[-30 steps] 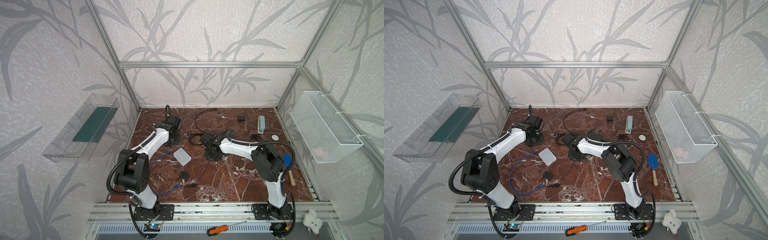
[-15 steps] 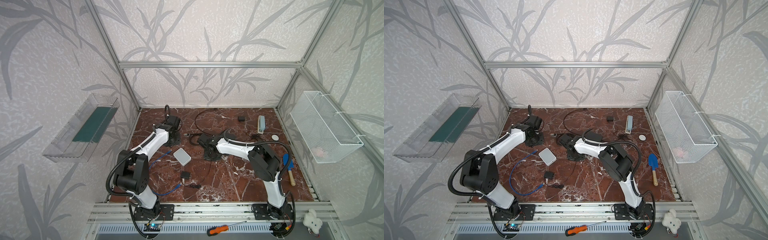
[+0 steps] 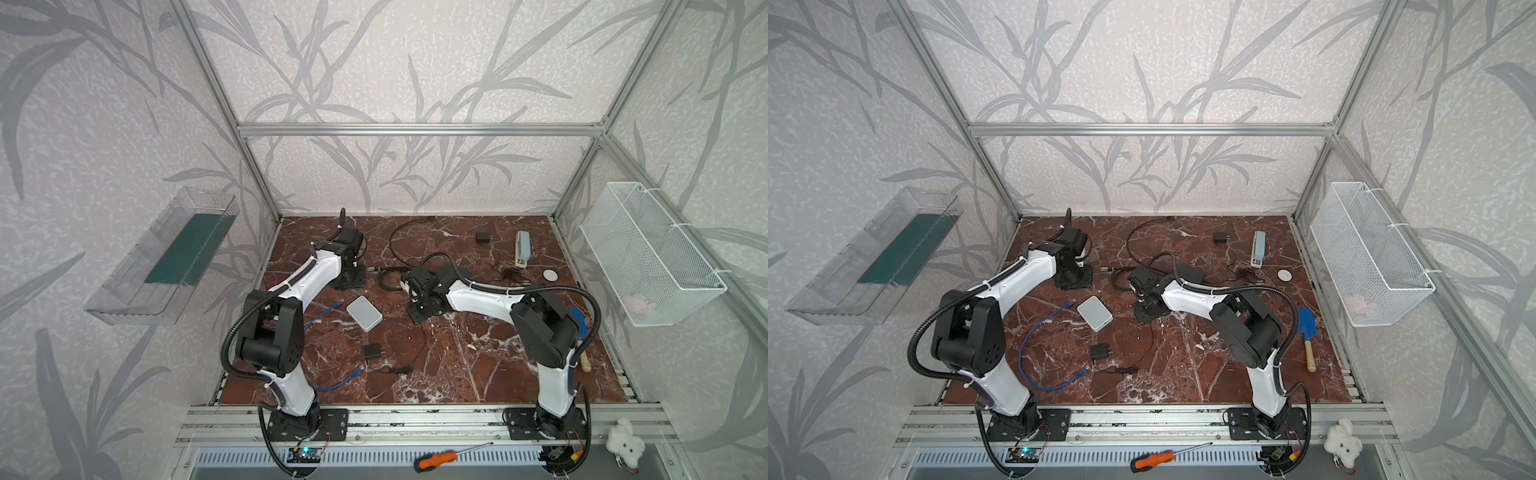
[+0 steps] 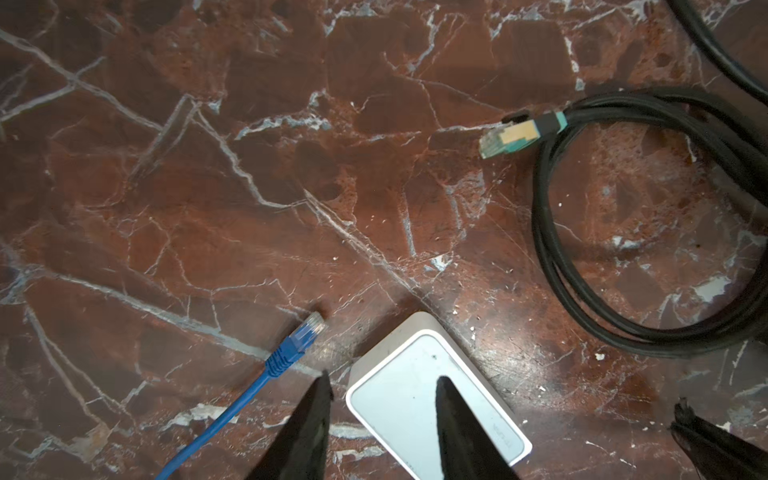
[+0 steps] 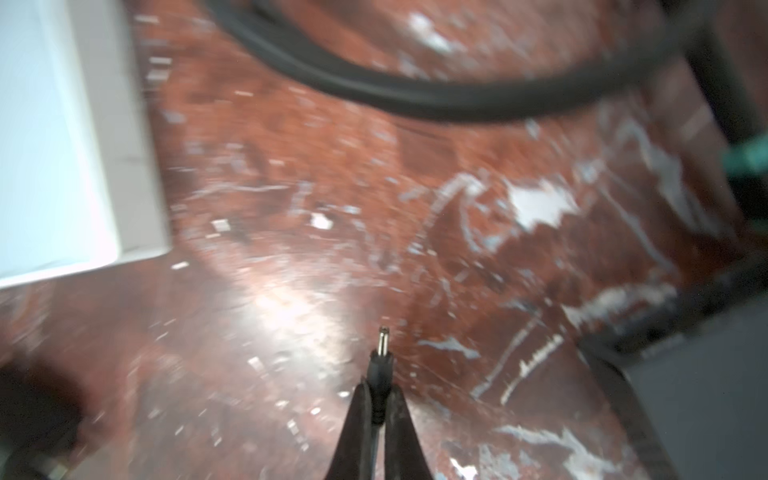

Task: Insert the plug into the switch port
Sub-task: 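Grasp the thin black power cord tip with the right gripper and lift it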

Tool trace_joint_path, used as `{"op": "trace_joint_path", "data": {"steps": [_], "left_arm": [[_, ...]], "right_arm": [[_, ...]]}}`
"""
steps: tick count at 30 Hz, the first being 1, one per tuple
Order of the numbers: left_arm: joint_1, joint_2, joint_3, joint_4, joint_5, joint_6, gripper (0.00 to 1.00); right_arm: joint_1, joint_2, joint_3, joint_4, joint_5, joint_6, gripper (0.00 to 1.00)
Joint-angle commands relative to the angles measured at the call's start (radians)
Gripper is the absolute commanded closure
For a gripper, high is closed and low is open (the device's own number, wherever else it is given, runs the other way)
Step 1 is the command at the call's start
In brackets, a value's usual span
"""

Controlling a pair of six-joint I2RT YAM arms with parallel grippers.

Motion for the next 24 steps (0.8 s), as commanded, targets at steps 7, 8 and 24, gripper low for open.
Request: {"op": "trace_joint_path", "data": {"steps": [7,8,24], "left_arm": [[0.002,0.073,0.076,-0.085,0.085,-0.037,0.56],[0.002,0.083,0.087,-0.095,0.085,-0.037,0.56],[0.053,0.066,-0.04,-0.001,0.223,0.041,0.55]], "right_arm": [[-0.138,-0.093,-0.017,-0.017,-0.45,-0.548,0.95],[-0.14,-0.087,-0.012,-0.041,-0.489,-0.57,0.95],[-0.048,0.001,-0.057,0.164,-0.627,-0.302,0.94]]}}
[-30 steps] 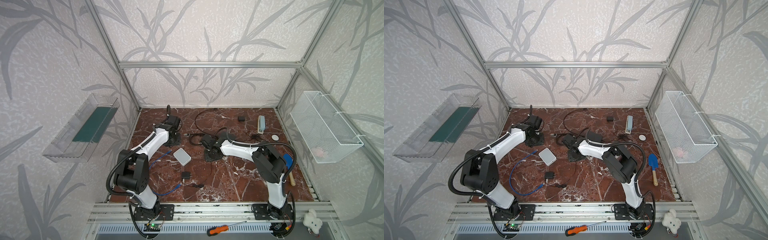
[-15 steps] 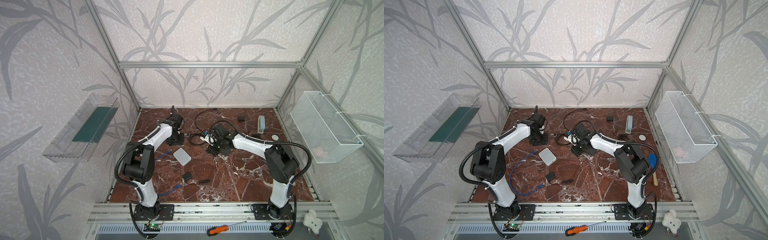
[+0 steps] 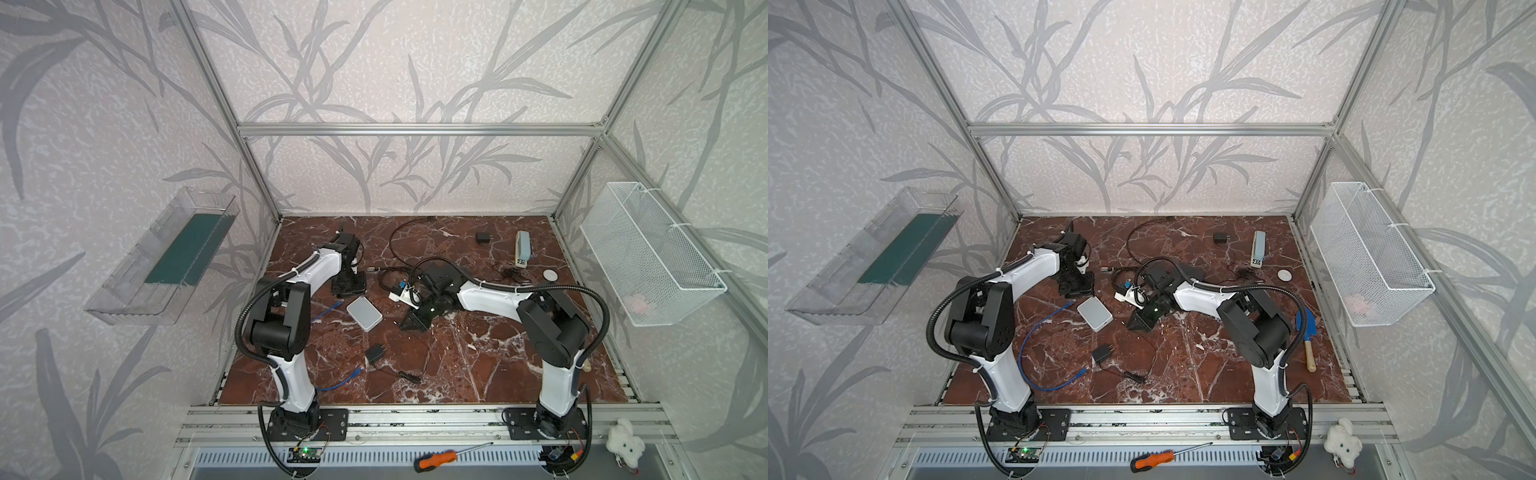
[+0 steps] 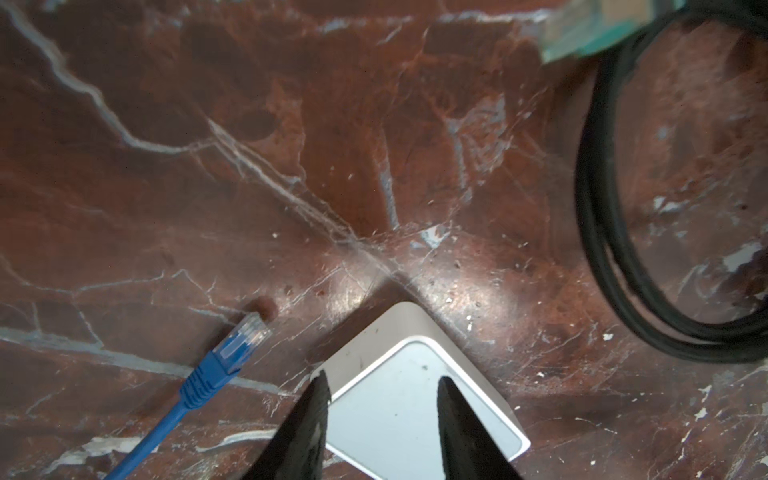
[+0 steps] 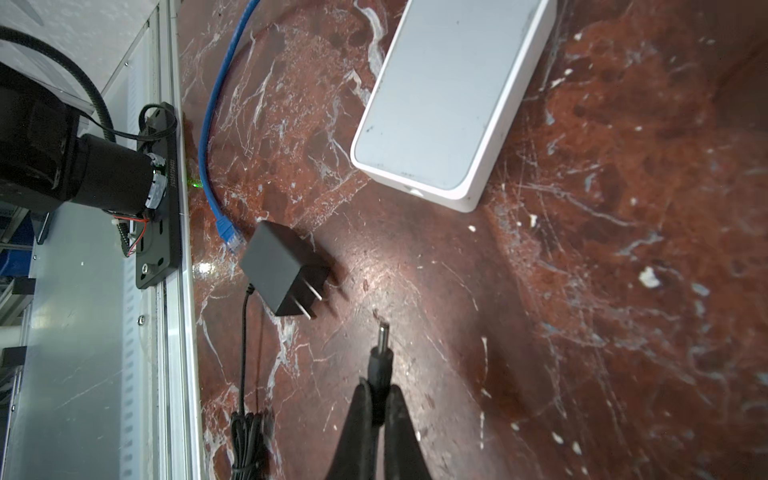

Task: Insert the plug into the switch port

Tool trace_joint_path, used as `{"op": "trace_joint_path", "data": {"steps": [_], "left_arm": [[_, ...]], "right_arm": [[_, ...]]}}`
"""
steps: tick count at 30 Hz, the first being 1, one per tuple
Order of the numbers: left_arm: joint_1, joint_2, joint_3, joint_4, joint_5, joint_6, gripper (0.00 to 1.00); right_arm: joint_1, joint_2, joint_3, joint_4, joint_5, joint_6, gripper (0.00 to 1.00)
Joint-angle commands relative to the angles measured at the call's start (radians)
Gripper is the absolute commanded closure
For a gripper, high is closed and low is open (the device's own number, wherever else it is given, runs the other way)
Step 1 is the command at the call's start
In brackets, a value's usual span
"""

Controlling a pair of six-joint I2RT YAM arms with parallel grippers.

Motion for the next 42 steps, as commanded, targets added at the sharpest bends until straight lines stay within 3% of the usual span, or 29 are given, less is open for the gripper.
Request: {"op": "trace_joint_path", "data": {"steps": [1,7,24,36,42], "left_arm": [[0.003,-0.044,-0.037,0.044,0.043,0.017,0.55],[0.003,-0.026,-0.039,0.074,0.069,0.022,0.55],[0.002,-0.024,-0.112,0.108,0.046,0.017,0.55],[0.003,-0.035,-0.12,0.108,0.031,0.004,0.54],[0.005,-0.055,-0.1,0.089,0.008,-0.017,0.54]], "right_arm": [[0.023,0.027,0.049,0.03,-0.007,0.058,0.95],[0.038,0.06,0.024,0.116,0.055,0.183,0.95],[0.084,0.156,0.107,0.08,0.049,0.158,0.95],[0.086,0.128,0.03,0.217,0.08,0.184,0.96],[0.09,0.061,0.019,0.164,0.105,0.12,0.81]]}}
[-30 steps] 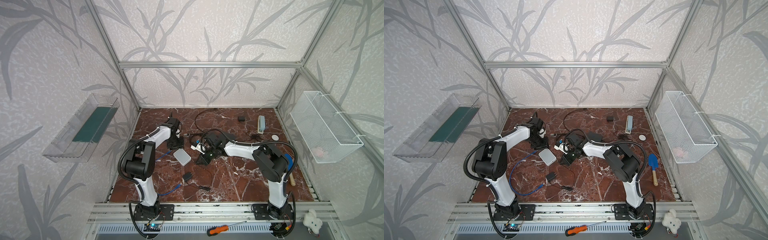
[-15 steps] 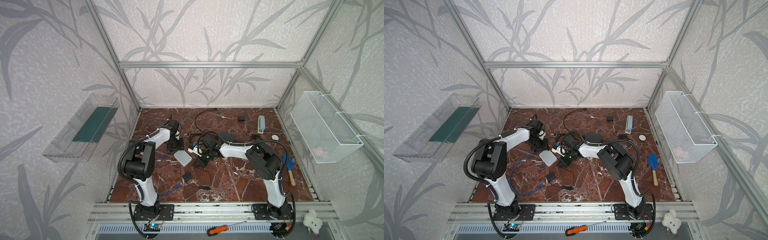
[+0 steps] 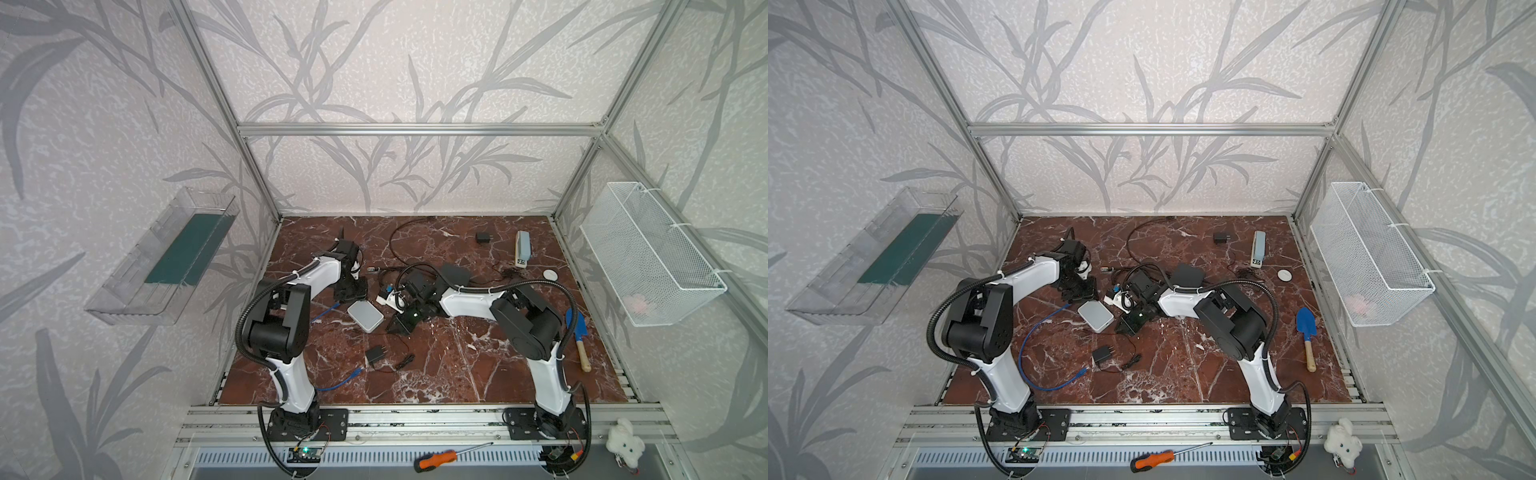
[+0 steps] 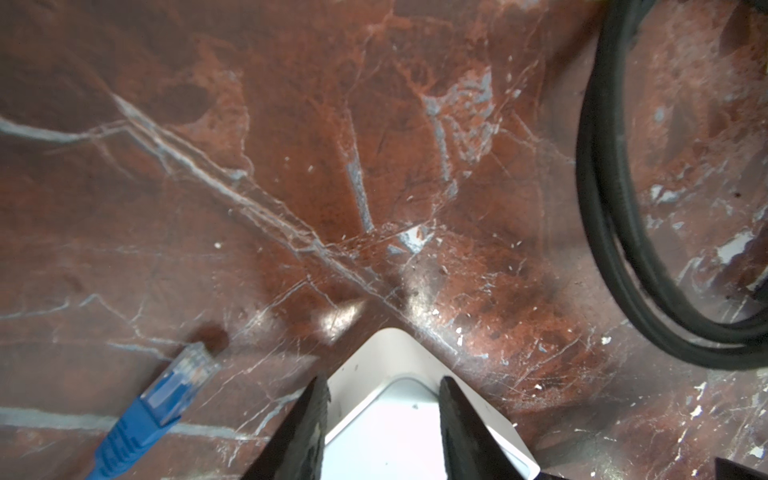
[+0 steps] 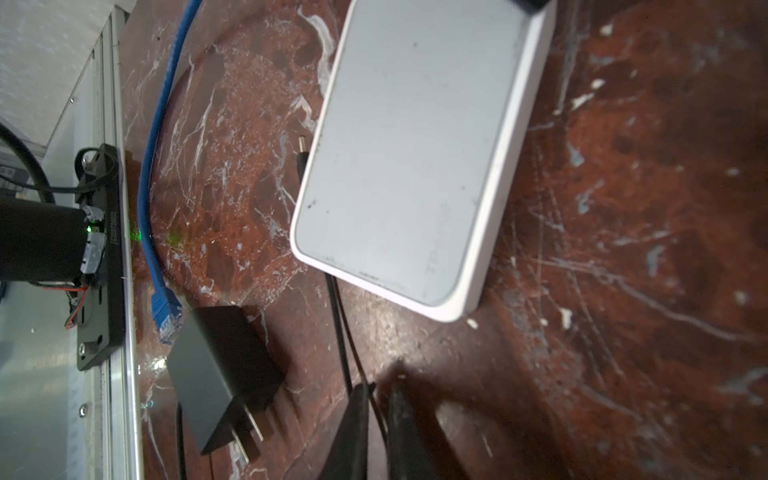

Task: Insert the plug into the switch port

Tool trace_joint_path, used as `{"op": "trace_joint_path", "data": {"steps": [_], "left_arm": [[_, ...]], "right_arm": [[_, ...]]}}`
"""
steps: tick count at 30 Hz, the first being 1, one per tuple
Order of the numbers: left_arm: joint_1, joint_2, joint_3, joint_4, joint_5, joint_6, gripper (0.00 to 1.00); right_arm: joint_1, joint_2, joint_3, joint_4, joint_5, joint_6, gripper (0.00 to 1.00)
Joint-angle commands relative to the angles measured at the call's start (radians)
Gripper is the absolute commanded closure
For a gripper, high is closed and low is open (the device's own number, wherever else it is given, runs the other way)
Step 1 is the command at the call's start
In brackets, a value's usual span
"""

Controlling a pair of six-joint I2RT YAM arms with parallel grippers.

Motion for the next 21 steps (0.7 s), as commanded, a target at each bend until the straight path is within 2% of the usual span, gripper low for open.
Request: {"op": "trace_joint_path", "data": {"steps": [1,5,9,13,16,21], "left_arm": [[0.003,-0.043,0.008,-0.043,-0.035,-0.025,0.54],[0.011,-0.084,0.063,-0.059,-0.021,-0.066,0.54],[0.024,-0.108,0.124,-0.096,-0.059,-0.089,0.54],[0.041,-0.132,0.129,-0.114,-0.109,-0.099,0.53],[0.055,-0.157,0.095,-0.098,-0.106,-0.113,0.53],[0.06,-0.178,0.054,-0.072,-0.087,-0.119,0.53]], "right_arm": [[0.009,-0.092,-0.033,-0.001,0.037,-0.064,0.78],[0.02,-0.115,0.007,-0.097,0.089,-0.157,0.69],[0.05,-0.089,0.071,-0.217,0.142,-0.246,0.63],[0.067,-0.081,0.057,-0.258,0.205,-0.243,0.58],[0.074,-0.086,0.016,-0.245,0.27,-0.24,0.54],[0.09,-0.058,0.011,-0.249,0.366,-0.268,0.54]]}}
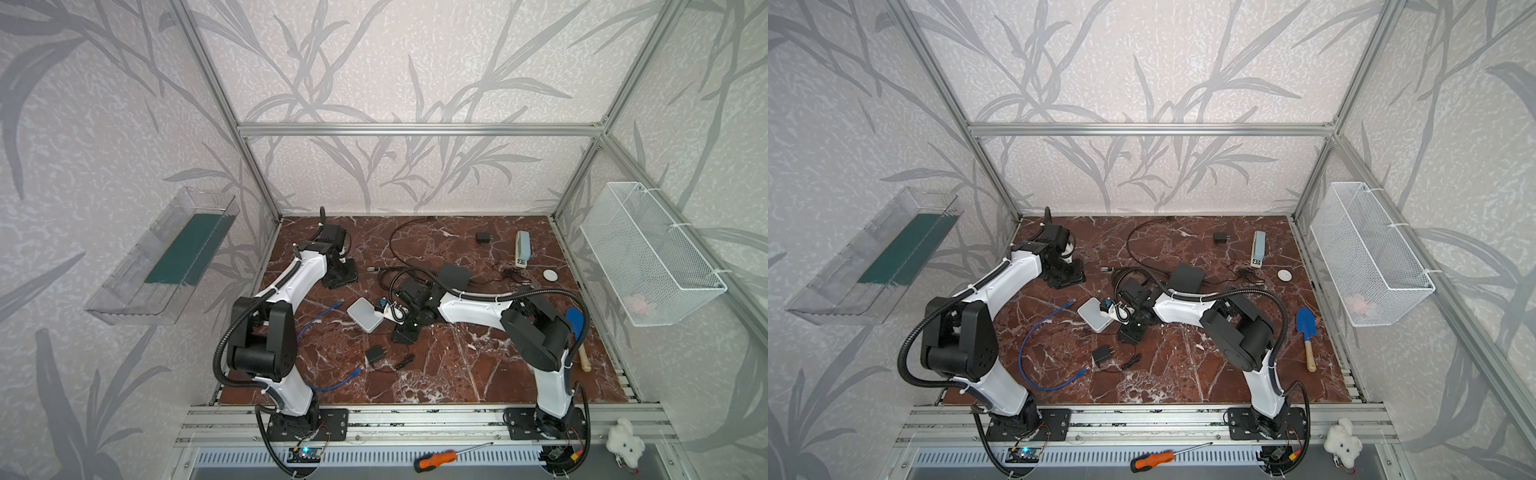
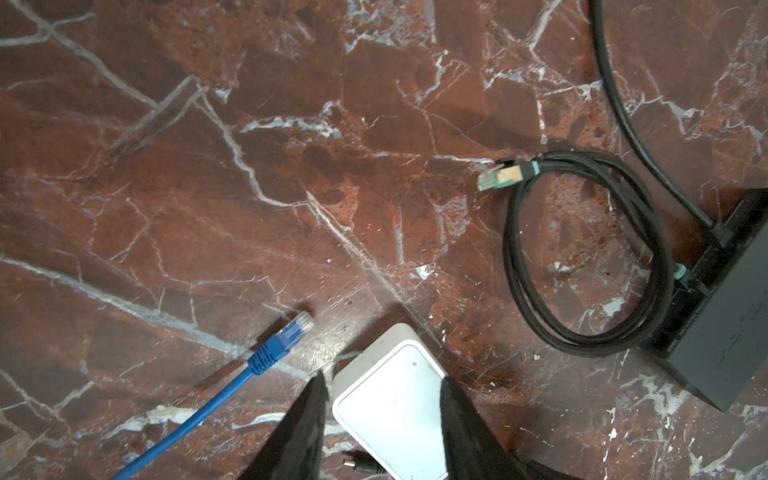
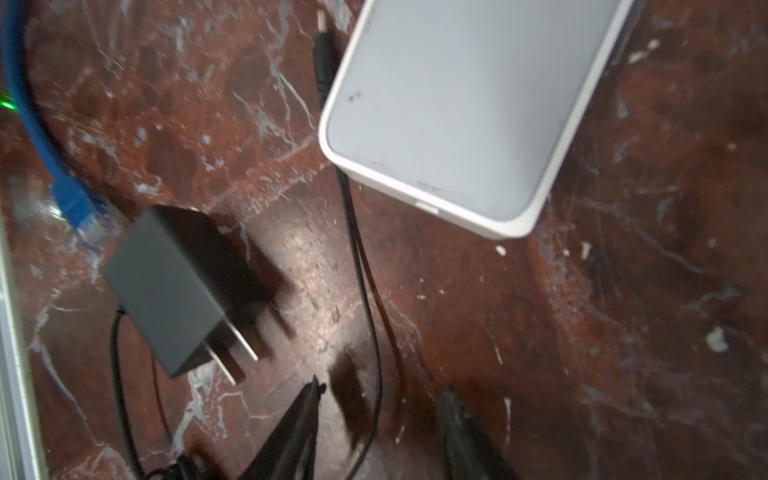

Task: Insert the plug into the switch port

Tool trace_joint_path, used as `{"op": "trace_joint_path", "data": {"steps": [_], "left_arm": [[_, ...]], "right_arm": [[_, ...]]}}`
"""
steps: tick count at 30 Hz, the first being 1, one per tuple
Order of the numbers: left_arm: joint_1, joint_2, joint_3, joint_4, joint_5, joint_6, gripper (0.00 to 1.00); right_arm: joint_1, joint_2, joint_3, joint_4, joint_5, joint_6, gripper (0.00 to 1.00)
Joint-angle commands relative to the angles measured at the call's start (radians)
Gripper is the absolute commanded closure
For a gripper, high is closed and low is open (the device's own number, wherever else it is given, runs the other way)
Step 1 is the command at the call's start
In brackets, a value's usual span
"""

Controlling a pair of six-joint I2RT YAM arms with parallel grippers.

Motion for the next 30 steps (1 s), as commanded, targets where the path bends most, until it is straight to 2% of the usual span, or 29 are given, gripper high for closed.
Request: {"op": "trace_joint_path", "data": {"steps": [1,2,6,11,15,22,25,30], "left_arm": [[0.005,-0.025,-0.021,-0.007,-0.007,-0.021,0.53],[0.005,-0.024,-0.021,-0.009,-0.005,-0.019,0.53],[0.004,-0.025,-0.021,-0.023,0.006,-0.016,0.53],[0.006,-0.056,-0.035,-0.073,0.036,-0.025,0.53],[0.02,-0.095,-0.076,-0.09,0.1,-0.05,0.53],[0.069,-0.154,-0.171,-0.073,0.309,-0.071,0.52],[0.078,-0.157,-0.209,-0.025,0.423,-0.089,0.52],[0.081,-0.161,-0.228,0.017,0.481,-0.113,0.52]], "right_arm": [[0.014,0.026,0.001,-0.041,0.104,-0.04,0.56],[0.02,0.034,0.007,-0.048,0.114,-0.051,0.59],[0.042,0.045,0.015,-0.067,0.168,-0.09,0.86],[0.041,-0.007,0.0,-0.06,0.167,-0.111,0.98],[0.034,-0.084,-0.037,0.004,0.107,-0.124,1.0],[0.002,-0.186,-0.105,0.144,0.014,-0.063,1.0],[-0.003,-0.189,-0.105,0.161,0.005,-0.053,1.0],[-0.011,-0.161,-0.08,0.136,0.005,-0.052,1.0]]}}
